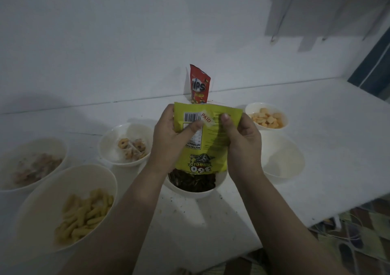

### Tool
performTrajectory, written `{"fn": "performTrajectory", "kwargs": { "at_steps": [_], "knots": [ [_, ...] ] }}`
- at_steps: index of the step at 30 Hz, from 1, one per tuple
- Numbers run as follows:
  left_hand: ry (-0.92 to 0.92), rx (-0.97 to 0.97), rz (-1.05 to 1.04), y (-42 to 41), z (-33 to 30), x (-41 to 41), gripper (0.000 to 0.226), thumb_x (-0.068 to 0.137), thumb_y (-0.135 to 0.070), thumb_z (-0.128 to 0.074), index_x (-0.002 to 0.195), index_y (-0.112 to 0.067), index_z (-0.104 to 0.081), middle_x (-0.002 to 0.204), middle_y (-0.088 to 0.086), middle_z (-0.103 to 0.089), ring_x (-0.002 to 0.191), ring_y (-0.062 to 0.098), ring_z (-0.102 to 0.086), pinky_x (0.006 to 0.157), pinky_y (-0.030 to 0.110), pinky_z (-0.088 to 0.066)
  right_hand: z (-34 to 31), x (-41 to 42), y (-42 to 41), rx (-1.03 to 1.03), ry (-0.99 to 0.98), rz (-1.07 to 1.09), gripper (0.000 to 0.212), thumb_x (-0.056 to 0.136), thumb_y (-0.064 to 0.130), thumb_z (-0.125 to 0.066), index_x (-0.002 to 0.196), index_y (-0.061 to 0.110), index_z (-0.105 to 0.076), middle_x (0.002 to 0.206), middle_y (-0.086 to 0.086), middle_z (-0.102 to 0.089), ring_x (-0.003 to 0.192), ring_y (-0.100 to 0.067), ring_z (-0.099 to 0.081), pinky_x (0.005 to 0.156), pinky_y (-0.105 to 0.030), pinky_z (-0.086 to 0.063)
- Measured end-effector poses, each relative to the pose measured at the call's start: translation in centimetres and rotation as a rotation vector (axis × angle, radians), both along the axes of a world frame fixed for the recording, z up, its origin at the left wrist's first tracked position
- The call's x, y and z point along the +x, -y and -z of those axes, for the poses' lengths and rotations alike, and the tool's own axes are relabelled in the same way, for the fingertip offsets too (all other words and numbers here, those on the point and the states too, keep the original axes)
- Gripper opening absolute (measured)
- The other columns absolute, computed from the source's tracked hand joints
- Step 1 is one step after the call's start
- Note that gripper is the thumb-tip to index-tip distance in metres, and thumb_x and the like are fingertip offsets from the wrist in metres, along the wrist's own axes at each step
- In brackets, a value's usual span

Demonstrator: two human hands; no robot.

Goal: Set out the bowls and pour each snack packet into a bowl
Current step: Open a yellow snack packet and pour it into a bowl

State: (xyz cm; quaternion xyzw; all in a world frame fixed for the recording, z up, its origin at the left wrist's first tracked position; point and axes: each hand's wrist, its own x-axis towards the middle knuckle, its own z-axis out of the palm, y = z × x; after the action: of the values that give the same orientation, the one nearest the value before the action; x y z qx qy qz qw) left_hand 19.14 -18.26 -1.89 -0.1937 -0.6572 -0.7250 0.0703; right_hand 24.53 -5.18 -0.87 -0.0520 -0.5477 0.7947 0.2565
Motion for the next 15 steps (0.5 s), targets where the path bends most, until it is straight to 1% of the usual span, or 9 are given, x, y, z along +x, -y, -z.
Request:
{"fn": "performTrajectory", "kwargs": {
  "at_steps": [2, 4, 7, 9, 10, 12, 13, 15],
  "knots": [
    [0.096, -0.003, 0.141, 0.6, 0.6, -0.3, 0.032, 0.081, -0.006, -0.073, 0.105, -0.02, -0.058, 0.093, -0.008, -0.076, 0.088, 0.013, -0.073, 0.071, 0.026, -0.058, -0.3, -0.2, -0.3, -0.051, -0.051, -0.021, 0.007, 0.093, 0.007, -0.061, 0.097, 0.004, -0.066, 0.09, -0.006, -0.075, 0.084, -0.02, -0.071, 0.07, -0.03, -0.058],
    [0.14, -0.099, 0.215, 1.4, 1.5, -0.6, 0.031, 0.08, -0.008, -0.072, 0.105, -0.023, -0.064, 0.095, -0.013, -0.076, 0.091, 0.008, -0.072, 0.077, 0.023, -0.058, -0.7, -0.5, -0.5, -0.059, -0.09, -0.023, 0.007, 0.093, 0.006, -0.06, 0.097, 0.003, -0.066, 0.089, -0.006, -0.073, 0.084, -0.021, -0.07, 0.07, -0.031, -0.058],
    [0.183, -0.177, 0.26, 2.3, 2.2, -0.9, 0.029, 0.082, -0.006, -0.071, 0.103, -0.024, -0.066, 0.094, -0.016, -0.075, 0.092, 0.005, -0.071, 0.074, 0.017, -0.055, -1.0, -0.9, -0.3, -0.054, -0.102, -0.016, 0.008, 0.094, 0.006, -0.06, 0.098, 0.001, -0.065, 0.088, -0.009, -0.072, 0.082, -0.022, -0.069, 0.069, -0.032, -0.058],
    [0.208, -0.242, 0.3, 2.8, 2.4, -1.3, 0.029, 0.082, -0.004, -0.071, 0.104, -0.023, -0.067, 0.095, -0.014, -0.076, 0.092, 0.007, -0.072, 0.075, 0.019, -0.056, -1.1, -1.1, -0.3, -0.066, -0.103, -0.004, 0.006, 0.094, 0.006, -0.061, 0.095, 0.003, -0.066, 0.086, -0.007, -0.072, 0.08, -0.02, -0.069, 0.07, -0.032, -0.059],
    [0.211, -0.282, 0.312, 3.2, 2.4, -1.4, 0.03, 0.082, -0.004, -0.071, 0.104, -0.023, -0.067, 0.096, -0.013, -0.076, 0.093, 0.009, -0.072, 0.078, 0.023, -0.058, -1.1, -1.2, -0.3, -0.057, -0.106, 0.001, 0.006, 0.094, 0.006, -0.061, 0.095, 0.003, -0.066, 0.086, -0.007, -0.072, 0.08, -0.02, -0.069, 0.07, -0.032, -0.059],
    [0.183, -0.353, 0.298, 3.6, 2.0, -1.6, 0.03, 0.081, -0.013, -0.074, 0.106, -0.028, -0.068, 0.102, -0.011, -0.075, 0.096, 0.01, -0.071, 0.086, 0.032, -0.058, -1.2, -1.2, -0.2, -0.024, -0.104, -0.004, 0.007, 0.094, 0.007, -0.061, 0.096, 0.002, -0.066, 0.087, -0.008, -0.072, 0.081, -0.02, -0.069, 0.07, -0.032, -0.059],
    [0.151, -0.362, 0.277, 3.6, 1.6, -1.6, 0.03, 0.079, -0.022, -0.075, 0.107, -0.032, -0.067, 0.104, -0.01, -0.075, 0.098, 0.01, -0.07, 0.088, 0.034, -0.057, -1.0, -1.1, 0.0, 0.002, -0.096, -0.008, 0.008, 0.094, 0.007, -0.061, 0.096, 0.002, -0.067, 0.087, -0.007, -0.072, 0.08, -0.019, -0.069, 0.069, -0.031, -0.058],
    [0.122, -0.257, 0.223, 3.3, 0.3, -1.3, 0.028, 0.076, -0.035, -0.072, 0.103, -0.034, -0.067, 0.102, -0.013, -0.075, 0.097, 0.008, -0.07, 0.085, 0.029, -0.056, -0.7, -0.9, 0.5, 0.06, -0.071, -0.02, 0.007, 0.094, 0.008, -0.061, 0.095, 0.005, -0.068, 0.083, -0.002, -0.074, 0.078, -0.015, -0.07, 0.067, -0.028, -0.057]
  ]
}}
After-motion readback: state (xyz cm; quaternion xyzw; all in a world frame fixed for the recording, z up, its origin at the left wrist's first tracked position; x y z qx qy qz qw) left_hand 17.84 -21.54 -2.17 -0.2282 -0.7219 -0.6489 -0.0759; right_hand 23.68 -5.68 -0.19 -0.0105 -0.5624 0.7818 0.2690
